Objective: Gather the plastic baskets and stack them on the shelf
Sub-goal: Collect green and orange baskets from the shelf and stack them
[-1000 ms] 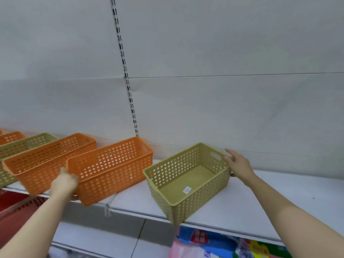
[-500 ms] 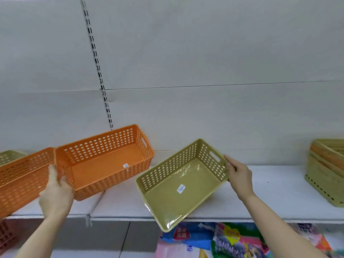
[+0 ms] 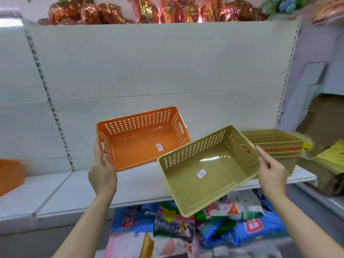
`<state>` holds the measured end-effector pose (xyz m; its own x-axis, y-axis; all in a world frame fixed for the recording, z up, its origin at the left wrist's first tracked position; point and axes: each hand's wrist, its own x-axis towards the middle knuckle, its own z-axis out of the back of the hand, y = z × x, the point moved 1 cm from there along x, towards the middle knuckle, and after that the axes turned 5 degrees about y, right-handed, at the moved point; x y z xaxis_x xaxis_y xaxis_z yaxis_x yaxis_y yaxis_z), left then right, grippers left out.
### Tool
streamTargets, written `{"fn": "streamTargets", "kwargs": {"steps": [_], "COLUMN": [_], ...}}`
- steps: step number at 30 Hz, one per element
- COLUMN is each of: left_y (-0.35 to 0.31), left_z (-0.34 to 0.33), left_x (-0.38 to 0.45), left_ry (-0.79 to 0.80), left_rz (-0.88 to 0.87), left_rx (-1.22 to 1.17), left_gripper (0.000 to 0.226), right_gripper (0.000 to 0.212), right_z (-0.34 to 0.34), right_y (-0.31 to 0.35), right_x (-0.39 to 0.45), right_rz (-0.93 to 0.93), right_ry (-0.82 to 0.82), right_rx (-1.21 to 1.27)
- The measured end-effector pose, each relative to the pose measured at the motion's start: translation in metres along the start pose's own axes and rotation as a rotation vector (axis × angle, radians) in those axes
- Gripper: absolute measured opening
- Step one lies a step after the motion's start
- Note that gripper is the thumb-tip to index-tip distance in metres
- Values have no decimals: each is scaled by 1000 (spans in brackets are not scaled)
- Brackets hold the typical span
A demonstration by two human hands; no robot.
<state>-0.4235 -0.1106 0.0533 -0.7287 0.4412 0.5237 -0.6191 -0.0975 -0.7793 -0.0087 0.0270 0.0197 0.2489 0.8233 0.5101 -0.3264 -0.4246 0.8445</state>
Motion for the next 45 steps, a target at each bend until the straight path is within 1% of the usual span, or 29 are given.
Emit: {"fn": "streamTargets", "kwargs": {"steps": [3, 4, 6, 7, 10, 13, 16, 19, 24, 27, 30, 32, 34, 37, 40, 45], "left_y": [-43, -56, -80, -91, -124, -158, -195, -235, -296, -301, -293, -290, -290, -286, -279, -263], "left_z": [-27, -37, -59, -71, -109, -147, -185, -221, -283, -317, -339, -349, -359, -373, -379, -377], "left_x": [-27, -32, -38, -39, -38, -35, -37, -43, -57, -64, -70, -76, -85, -98, -100, -83], "left_ry": [27, 38, 60, 66, 75, 101, 138, 203, 305, 357, 410, 447, 480, 532, 566, 566], "left_rz": [9, 10, -10, -21, -67, -117, -144, -106, -27, 30, 73, 50, 4, -63, -83, -122], "left_rx": [-66, -90, -109, -116, -143, -164, -196, -188, -173, -128, -65, 10, 94, 197, 264, 323], "left_gripper": [50, 49, 49, 49, 50, 50, 50, 51, 50, 44, 37, 39, 39, 40, 39, 36], "right_gripper": [60, 59, 48, 45, 51, 37, 36, 38, 37, 37, 38, 38, 38, 36, 35, 36], "right_z": [50, 65, 91, 102, 129, 154, 179, 207, 258, 285, 301, 302, 291, 256, 215, 158], "right_y": [-1, 0, -3, -5, -9, -15, -20, -22, -6, -14, -30, -40, -47, -45, -48, -49], "right_x": [14, 18, 31, 38, 57, 78, 101, 127, 171, 196, 218, 232, 244, 259, 270, 281], "right_rz": [50, 55, 60, 53, 74, 80, 84, 94, 124, 116, 77, 56, 25, -18, -83, -177], "right_ry": [-70, -85, -155, -186, -276, -355, -462, -516, -579, -578, -601, -612, -621, -574, -536, -485], "right_rx": [-66, -86, -113, -116, -125, -130, -117, -124, -115, -83, 48, 133, 167, 129, 71, 136]}}
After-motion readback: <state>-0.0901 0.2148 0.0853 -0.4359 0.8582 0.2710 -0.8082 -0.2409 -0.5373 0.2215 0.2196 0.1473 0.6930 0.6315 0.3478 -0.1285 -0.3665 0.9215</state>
